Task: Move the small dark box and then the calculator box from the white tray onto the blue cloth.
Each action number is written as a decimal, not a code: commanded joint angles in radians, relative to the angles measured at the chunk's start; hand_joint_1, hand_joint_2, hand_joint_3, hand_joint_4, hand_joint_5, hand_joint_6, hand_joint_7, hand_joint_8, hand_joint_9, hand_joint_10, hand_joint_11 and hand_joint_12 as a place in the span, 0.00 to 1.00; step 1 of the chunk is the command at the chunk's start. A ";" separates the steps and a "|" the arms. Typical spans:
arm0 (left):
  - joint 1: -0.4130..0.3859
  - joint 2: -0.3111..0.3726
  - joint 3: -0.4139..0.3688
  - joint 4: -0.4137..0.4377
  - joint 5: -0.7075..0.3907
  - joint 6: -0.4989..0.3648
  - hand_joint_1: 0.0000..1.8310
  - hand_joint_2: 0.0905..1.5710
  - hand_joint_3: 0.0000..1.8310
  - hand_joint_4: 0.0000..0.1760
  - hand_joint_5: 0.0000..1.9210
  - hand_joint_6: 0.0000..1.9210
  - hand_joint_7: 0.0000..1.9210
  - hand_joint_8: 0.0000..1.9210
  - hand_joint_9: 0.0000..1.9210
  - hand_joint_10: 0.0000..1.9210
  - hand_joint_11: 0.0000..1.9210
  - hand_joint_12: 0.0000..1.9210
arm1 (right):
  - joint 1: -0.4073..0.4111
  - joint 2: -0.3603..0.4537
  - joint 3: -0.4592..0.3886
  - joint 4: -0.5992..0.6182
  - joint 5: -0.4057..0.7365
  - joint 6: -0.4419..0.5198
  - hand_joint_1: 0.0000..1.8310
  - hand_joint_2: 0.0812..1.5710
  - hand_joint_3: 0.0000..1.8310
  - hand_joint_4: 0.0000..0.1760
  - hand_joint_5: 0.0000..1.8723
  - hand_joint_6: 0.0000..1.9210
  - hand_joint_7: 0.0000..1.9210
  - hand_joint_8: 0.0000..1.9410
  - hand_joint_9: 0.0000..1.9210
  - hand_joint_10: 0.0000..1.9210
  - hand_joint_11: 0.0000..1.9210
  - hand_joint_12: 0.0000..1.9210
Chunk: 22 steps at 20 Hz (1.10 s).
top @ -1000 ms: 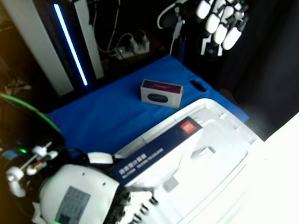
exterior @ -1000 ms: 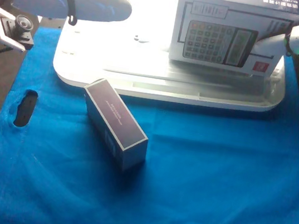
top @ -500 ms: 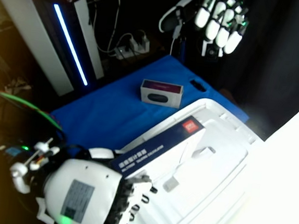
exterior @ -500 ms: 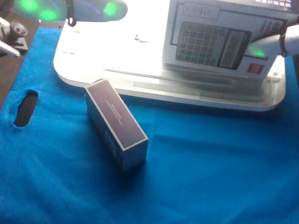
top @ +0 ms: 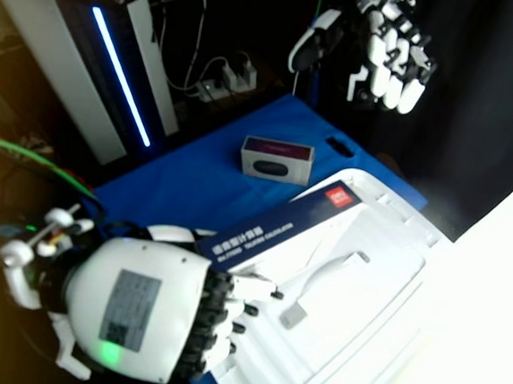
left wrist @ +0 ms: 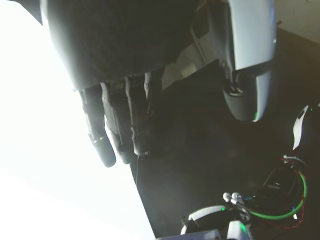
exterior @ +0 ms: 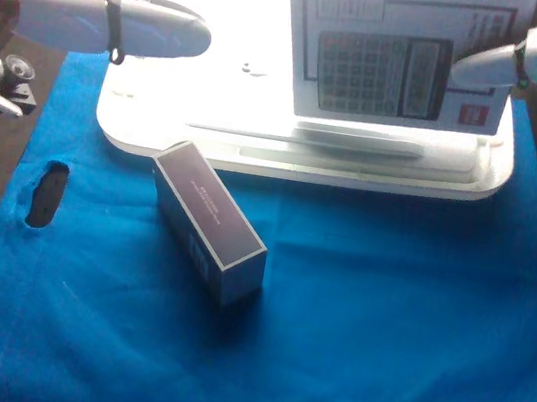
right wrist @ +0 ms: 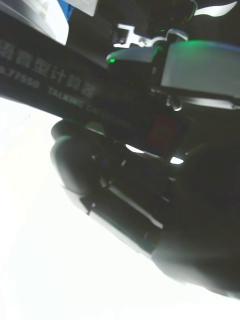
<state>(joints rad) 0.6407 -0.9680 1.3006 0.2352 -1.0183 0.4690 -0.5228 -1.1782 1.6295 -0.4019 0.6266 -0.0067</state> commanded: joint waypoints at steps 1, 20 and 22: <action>-0.008 -0.001 0.004 -0.045 -0.104 -0.002 0.38 0.58 0.00 0.17 0.12 0.00 0.21 0.00 0.21 0.00 0.02 0.47 | 0.018 0.008 -0.001 0.047 0.129 0.011 0.60 0.77 0.00 0.00 0.41 0.67 0.70 0.18 0.66 0.53 0.61 0.73; 0.108 0.008 -0.003 -0.167 -0.149 0.022 0.44 0.52 0.00 0.16 0.14 0.00 0.25 0.00 0.23 0.00 0.00 0.47 | -0.025 0.179 -0.240 0.110 0.388 -0.019 0.61 0.75 0.00 0.00 0.44 0.62 0.64 0.46 0.69 0.61 0.64 0.74; 0.111 0.008 -0.004 -0.175 -0.151 0.027 0.43 0.52 0.00 0.11 0.13 0.00 0.24 0.00 0.23 0.00 0.00 0.47 | -0.092 0.181 -0.255 0.165 0.443 -0.039 0.61 0.74 0.00 0.00 0.46 0.61 0.62 0.45 0.66 0.60 0.62 0.75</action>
<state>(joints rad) 0.7574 -0.9672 1.2972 0.0998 -1.0462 0.5014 -0.6426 -0.9997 1.3724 -0.2863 0.9497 -0.0525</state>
